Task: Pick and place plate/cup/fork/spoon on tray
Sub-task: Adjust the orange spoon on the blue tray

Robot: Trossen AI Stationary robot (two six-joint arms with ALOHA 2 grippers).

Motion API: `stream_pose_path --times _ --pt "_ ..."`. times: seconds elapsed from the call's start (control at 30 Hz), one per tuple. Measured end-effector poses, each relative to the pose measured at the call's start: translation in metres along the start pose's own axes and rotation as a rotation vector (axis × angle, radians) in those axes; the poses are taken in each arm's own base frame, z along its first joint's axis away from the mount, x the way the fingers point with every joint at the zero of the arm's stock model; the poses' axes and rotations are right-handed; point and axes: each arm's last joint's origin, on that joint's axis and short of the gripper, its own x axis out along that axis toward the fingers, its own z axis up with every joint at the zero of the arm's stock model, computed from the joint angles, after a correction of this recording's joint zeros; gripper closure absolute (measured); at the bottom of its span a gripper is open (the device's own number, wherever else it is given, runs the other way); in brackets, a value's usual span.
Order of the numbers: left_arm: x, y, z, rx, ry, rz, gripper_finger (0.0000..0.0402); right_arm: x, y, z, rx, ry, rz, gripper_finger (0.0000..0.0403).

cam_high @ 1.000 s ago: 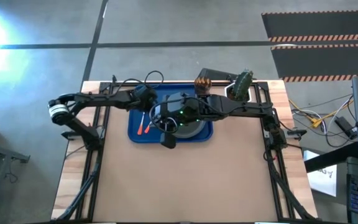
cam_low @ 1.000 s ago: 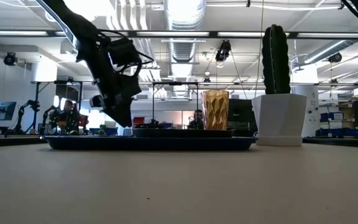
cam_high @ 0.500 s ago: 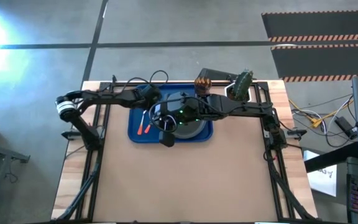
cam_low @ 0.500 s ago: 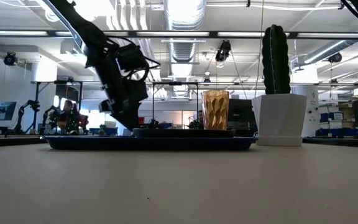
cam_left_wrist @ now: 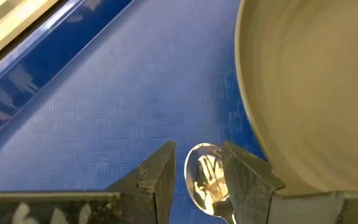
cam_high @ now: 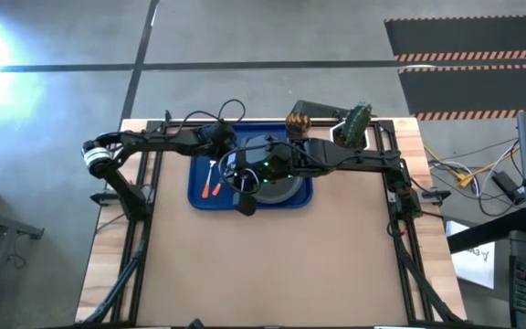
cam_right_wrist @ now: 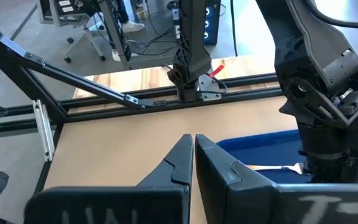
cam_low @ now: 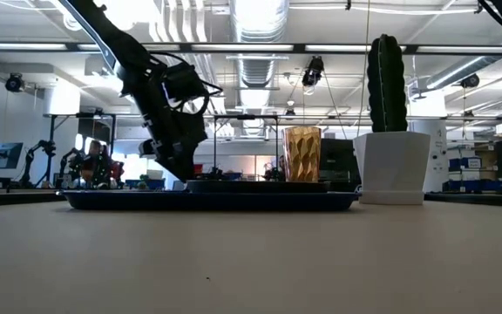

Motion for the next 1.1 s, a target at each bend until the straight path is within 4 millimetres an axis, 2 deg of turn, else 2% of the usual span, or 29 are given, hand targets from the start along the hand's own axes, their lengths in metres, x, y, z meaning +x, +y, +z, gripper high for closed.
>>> stream_pose_path --times 1.1 --pt "0.0053 0.0082 -0.0068 0.008 0.011 0.026 0.0289 0.0001 -0.0003 0.0029 0.012 -0.033 -0.020 0.0394"
